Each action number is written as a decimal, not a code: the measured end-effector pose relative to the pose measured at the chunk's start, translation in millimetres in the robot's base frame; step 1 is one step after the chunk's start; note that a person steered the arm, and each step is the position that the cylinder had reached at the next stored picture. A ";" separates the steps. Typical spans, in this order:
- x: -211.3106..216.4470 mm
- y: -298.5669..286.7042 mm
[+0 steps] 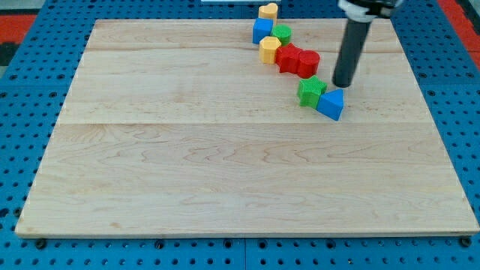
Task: Move the yellow hexagon to the green star
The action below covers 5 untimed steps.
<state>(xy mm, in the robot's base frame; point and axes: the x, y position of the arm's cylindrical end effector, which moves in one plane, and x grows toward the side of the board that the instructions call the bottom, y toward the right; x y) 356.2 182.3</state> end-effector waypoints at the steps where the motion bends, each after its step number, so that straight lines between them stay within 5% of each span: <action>1: -28.6 51.8; 3: -100.4 58.1; 5: -164.7 -36.9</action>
<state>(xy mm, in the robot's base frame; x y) 191.5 145.4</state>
